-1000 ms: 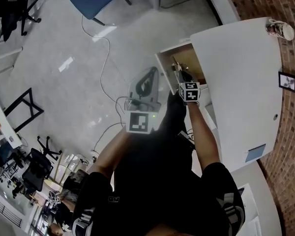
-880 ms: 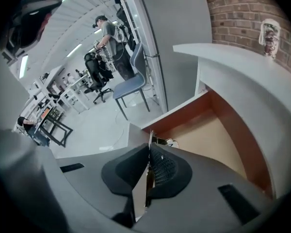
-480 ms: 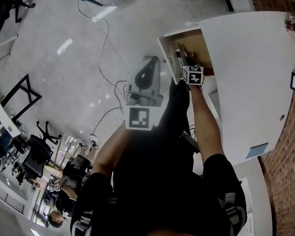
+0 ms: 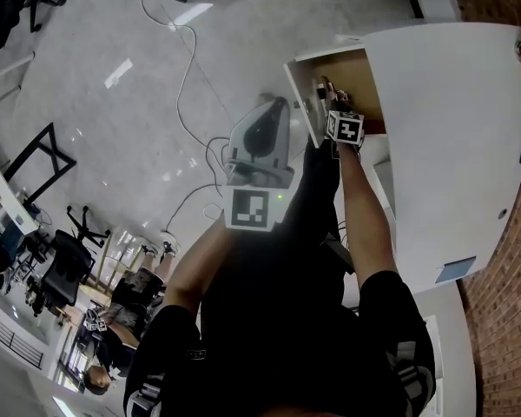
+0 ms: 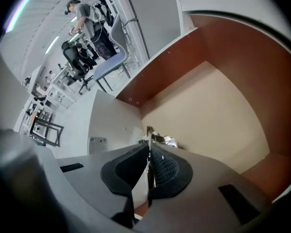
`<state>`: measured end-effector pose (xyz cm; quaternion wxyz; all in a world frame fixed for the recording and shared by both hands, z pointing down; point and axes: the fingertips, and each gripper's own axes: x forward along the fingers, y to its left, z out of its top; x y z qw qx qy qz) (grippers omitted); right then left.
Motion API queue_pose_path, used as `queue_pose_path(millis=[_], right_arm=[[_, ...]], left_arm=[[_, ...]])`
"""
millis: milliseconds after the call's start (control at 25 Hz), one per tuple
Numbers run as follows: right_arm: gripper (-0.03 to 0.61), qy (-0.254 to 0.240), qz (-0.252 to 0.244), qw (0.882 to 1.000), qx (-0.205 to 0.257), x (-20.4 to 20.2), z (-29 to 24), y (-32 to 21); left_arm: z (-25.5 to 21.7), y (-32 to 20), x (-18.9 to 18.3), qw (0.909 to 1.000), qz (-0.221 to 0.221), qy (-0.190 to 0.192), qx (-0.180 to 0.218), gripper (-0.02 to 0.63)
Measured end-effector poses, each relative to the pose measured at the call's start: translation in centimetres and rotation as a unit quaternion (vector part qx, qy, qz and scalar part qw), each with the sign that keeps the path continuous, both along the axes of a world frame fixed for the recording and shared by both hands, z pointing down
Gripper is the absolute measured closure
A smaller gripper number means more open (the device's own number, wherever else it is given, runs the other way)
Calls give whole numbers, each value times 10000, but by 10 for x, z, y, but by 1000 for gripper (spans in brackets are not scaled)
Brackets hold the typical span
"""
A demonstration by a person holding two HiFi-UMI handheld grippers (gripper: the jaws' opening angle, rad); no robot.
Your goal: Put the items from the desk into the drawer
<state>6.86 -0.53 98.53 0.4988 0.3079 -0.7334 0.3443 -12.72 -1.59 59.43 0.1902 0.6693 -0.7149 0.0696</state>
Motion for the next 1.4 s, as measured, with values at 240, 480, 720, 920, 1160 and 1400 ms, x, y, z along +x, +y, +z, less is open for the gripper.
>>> queue_pose_path(millis=[240, 480, 720, 920, 1160, 1400], right_arm=[[568, 129, 36, 9999, 59, 2, -5, -2], [568, -1, -403, 9991, 103, -4, -30, 4], [577, -597, -761, 9948, 321, -26, -118, 15], [577, -1361, -1138, 9802, 881, -63, -234, -11], [577, -2259, -840, 9444, 2237, -81, -399, -76], [577, -2757, -604, 9035, 3226, -76, -519, -83]], left_arm=[[-8, -4, -2, 9999, -30, -4, 109, 614], [-22, -5, -3, 9994, -199, 67, 260, 614], [-64, 6, -6, 9987, -236, 22, 455, 614], [-119, 6, -15, 9962, -294, -248, 778, 614], [-173, 16, -18, 9926, -368, -451, 1068, 614], [-212, 34, -17, 9885, -512, -567, 1304, 614]])
